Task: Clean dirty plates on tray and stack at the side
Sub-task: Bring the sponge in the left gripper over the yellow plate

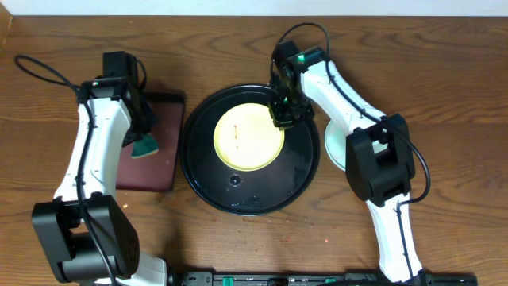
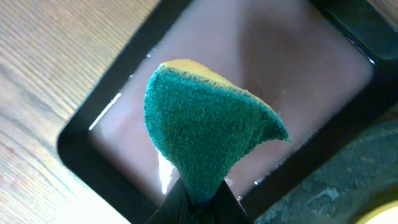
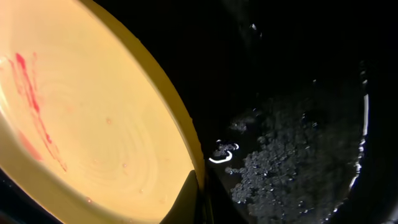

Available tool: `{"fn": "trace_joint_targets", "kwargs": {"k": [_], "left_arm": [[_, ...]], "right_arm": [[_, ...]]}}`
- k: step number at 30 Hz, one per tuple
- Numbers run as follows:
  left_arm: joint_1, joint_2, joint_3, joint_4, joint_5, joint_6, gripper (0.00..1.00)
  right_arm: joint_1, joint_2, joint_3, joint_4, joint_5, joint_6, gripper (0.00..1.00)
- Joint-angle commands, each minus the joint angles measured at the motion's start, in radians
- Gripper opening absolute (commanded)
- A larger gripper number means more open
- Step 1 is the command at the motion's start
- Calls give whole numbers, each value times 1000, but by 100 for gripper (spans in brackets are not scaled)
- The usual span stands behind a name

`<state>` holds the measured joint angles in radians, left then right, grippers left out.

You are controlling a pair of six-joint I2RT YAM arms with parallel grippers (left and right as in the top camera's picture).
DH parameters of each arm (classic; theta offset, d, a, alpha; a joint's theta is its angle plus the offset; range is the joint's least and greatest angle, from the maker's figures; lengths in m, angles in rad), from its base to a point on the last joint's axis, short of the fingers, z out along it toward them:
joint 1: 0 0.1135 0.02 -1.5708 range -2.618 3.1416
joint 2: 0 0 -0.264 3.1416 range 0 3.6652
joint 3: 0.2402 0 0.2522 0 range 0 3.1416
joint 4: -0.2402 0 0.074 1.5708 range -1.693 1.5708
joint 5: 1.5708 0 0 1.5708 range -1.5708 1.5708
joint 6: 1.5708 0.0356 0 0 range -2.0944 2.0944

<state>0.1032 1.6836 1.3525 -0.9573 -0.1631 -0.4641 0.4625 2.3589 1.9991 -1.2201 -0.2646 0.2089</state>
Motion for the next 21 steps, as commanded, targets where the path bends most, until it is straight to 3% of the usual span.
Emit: {"fn": "trace_joint_targets", "kwargs": {"k": [1,3,7,16,19,21], "left_arm": [[-40,-5,-7,10,-2,6,7],[-68,-5,-7,20,-2,6,8],[-109,-5,-7,21,53,6,7],[-219,-5,-7,53,70,6,8],[-255,-4,-7,86,70,6,7],[-277,1,-7,111,70,6,7]], "right_arm": [[4,-33,-28,0,15,42,1],[4,-33,-68,24,23,41,1],[4,-33,-125,60,24,10,12],[2,-33,-199,127,-10,23,10],[3,-33,-228,152,-10,31,1],[3,-33,-248,173,-10,36,1]]}}
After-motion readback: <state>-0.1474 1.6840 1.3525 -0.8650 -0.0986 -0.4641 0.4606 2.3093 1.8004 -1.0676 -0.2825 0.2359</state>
